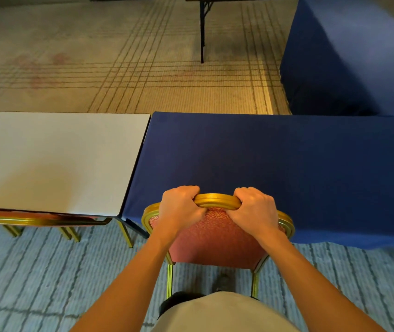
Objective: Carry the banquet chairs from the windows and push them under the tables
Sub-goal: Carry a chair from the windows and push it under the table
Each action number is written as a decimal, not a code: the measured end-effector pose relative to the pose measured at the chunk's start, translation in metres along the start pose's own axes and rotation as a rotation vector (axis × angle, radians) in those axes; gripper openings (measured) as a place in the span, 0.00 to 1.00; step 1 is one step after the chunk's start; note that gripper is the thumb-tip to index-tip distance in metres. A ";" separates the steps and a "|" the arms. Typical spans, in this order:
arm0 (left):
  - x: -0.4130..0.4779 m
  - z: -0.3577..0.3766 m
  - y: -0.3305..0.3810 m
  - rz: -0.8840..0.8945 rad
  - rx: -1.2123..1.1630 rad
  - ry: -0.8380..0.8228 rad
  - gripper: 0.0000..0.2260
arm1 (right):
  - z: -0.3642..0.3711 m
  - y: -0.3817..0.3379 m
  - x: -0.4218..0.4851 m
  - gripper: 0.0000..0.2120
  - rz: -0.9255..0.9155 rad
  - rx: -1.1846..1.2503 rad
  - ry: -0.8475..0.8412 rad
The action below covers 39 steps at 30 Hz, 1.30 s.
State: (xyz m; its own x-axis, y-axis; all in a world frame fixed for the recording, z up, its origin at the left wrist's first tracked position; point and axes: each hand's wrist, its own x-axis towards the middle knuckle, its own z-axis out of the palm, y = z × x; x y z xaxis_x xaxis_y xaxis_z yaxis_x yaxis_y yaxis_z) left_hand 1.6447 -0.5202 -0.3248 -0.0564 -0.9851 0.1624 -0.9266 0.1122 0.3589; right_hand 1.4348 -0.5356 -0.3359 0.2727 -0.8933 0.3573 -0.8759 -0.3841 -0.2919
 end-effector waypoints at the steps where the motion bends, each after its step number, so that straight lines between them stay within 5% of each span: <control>1: -0.003 0.003 -0.001 0.003 0.011 0.023 0.16 | 0.000 -0.001 -0.002 0.17 -0.002 -0.005 -0.003; 6: -0.012 0.011 -0.007 0.021 0.031 0.172 0.14 | 0.000 -0.011 -0.008 0.16 -0.006 -0.057 -0.015; 14: -0.064 0.013 -0.008 0.057 0.016 0.178 0.13 | -0.006 -0.034 -0.058 0.13 0.061 -0.077 -0.063; 39: -0.419 0.056 -0.002 0.051 -0.114 -0.376 0.19 | -0.012 -0.129 -0.402 0.17 0.074 0.121 -0.479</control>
State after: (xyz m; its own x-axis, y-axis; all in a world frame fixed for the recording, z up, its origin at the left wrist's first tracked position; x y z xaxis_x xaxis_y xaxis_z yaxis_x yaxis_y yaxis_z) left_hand 1.6493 -0.1153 -0.4451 -0.2532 -0.9545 -0.1575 -0.8731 0.1554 0.4620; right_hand 1.4334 -0.1244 -0.4310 0.3888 -0.9150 -0.1077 -0.8552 -0.3149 -0.4116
